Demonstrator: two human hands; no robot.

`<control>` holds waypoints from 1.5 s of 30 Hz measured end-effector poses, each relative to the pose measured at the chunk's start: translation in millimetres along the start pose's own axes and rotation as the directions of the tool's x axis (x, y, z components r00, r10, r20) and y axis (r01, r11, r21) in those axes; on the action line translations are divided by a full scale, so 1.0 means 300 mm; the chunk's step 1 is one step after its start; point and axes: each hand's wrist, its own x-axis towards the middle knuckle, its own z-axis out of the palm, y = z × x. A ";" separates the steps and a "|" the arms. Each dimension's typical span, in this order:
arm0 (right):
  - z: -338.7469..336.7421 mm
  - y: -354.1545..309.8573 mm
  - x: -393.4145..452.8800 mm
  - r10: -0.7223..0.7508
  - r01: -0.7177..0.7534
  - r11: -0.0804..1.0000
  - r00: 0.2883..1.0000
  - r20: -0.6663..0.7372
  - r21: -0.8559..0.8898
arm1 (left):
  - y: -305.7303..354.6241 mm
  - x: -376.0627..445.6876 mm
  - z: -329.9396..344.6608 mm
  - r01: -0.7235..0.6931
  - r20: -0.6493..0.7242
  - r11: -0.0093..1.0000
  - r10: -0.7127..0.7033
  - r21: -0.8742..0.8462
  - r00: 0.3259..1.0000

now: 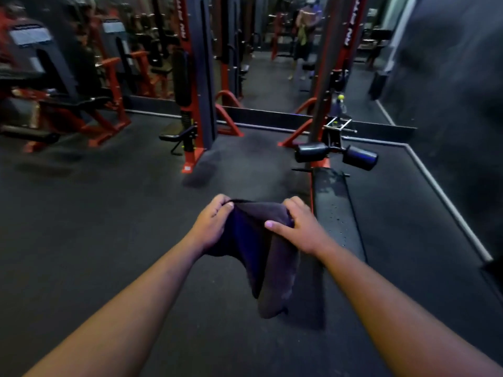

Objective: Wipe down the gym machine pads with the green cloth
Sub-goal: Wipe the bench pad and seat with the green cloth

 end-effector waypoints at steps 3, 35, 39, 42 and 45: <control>-0.066 0.060 0.069 0.006 0.046 0.834 0.996 0.092 -0.549 | -0.029 0.142 -0.071 -0.084 0.157 0.976 0.053 0.203 0.986; -0.112 0.623 0.713 0.292 -0.224 0.915 0.942 -0.166 0.335 | -0.095 1.133 0.563 0.360 0.610 0.911 -0.171 -0.201 0.774; -0.219 0.744 0.788 0.504 -0.347 0.808 0.826 -0.253 0.476 | -0.039 1.316 0.592 0.229 0.818 0.966 -0.035 -0.119 0.574; -0.239 0.814 0.842 0.573 -0.365 0.636 0.814 -0.099 0.680 | 0.020 1.493 0.611 0.082 0.837 0.983 0.095 -0.164 0.539; -0.252 0.805 0.917 0.652 -0.320 0.553 0.742 -0.159 0.769 | 0.060 1.670 0.614 0.341 0.737 0.829 0.121 -0.443 0.665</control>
